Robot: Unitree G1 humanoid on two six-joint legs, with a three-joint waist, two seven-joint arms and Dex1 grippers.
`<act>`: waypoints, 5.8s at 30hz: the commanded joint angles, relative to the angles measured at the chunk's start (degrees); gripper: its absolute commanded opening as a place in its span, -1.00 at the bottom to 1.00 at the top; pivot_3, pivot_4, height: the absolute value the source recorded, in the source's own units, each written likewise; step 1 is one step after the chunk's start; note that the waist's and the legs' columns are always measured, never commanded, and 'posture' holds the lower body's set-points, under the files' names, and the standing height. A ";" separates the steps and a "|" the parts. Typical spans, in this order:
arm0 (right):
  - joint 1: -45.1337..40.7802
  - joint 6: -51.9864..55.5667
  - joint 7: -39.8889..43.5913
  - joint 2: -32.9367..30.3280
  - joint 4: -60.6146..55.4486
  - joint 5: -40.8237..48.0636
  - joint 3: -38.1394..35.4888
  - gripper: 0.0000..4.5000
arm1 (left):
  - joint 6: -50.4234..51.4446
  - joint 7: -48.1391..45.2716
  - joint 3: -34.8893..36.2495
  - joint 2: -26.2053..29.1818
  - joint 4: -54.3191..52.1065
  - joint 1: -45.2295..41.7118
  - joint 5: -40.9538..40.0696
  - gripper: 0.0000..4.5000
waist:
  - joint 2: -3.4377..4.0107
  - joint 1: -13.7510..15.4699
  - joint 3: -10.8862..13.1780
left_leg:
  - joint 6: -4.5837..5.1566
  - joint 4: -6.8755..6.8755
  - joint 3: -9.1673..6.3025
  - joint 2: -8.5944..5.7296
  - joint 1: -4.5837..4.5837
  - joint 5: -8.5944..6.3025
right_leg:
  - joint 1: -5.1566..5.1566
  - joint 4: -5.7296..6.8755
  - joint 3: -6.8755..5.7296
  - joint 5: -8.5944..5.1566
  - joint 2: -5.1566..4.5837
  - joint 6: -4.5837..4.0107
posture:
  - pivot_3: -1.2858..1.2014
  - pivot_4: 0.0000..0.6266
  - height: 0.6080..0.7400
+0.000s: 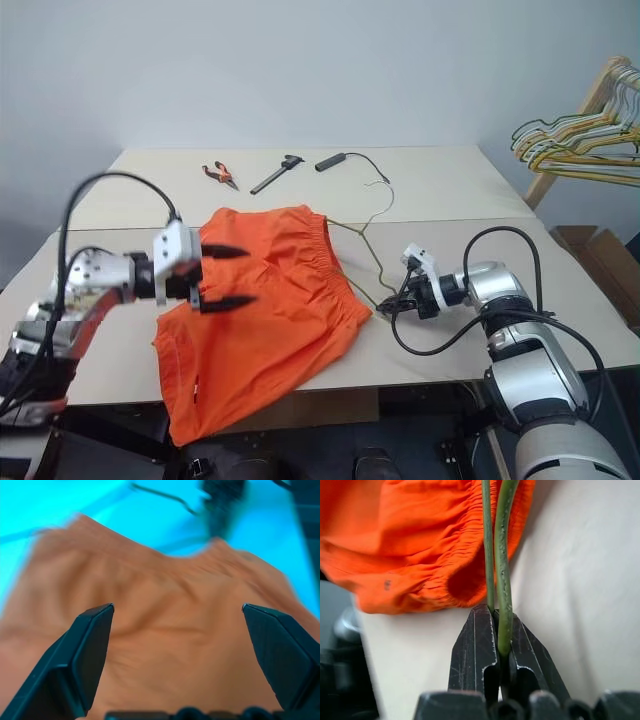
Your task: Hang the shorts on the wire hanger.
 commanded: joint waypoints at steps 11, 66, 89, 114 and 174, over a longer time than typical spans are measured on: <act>0.59 -7.26 -8.96 0.58 -14.09 -5.86 -4.12 -1.00 | -15.63 -9.36 -5.15 -4.91 39.60 -30.44 10.48 0.98 | 0.00 -0.54 0.00 | -0.02 0.07 0.25 -0.03 -0.10 0.02 | -0.02 -0.03 -0.05 0.00 0.07 0.01 | 0.06 -1.00 1.00; 6.24 -7.26 -23.05 -2.00 -36.78 -11.86 -10.06 -0.02 | -27.18 -25.22 -9.35 -9.26 59.47 -43.84 24.14 -0.99 | 0.00 -1.95 0.02 | 0.12 0.57 -0.14 0.00 -0.59 -0.06 | -0.29 0.12 -0.13 -0.02 0.05 0.08 | 0.01 -1.00 1.00; 22.89 39.70 -33.64 11.63 -51.43 20.06 -25.53 0.74 | -29.94 -22.70 -7.47 -7.16 63.82 -46.22 24.25 -0.99 | 0.00 -3.45 0.01 | 0.20 0.58 -0.24 0.02 -0.53 -0.11 | -0.23 0.17 -0.10 -0.02 0.07 0.09 | -0.02 -1.00 1.00; 17.42 32.85 -43.45 21.15 -42.25 17.31 -19.27 -0.99 | -29.48 -22.43 -6.66 -7.18 63.02 -45.89 23.82 -0.99 | 0.00 -3.47 0.01 | 0.20 0.59 -0.32 0.00 -0.60 -0.11 | -0.25 0.24 -0.17 0.01 0.04 0.14 | 0.00 -1.00 1.00; 3.96 -14.85 -27.82 -7.62 -52.20 -7.97 -11.23 -0.99 | -28.50 -20.14 -8.21 -5.28 53.83 -40.39 19.29 -0.99 | 0.00 -3.20 0.01 | 0.20 0.62 -0.28 -0.01 -0.63 -0.11 | -0.28 0.15 -0.14 0.01 0.02 0.16 | 0.00 -1.00 1.00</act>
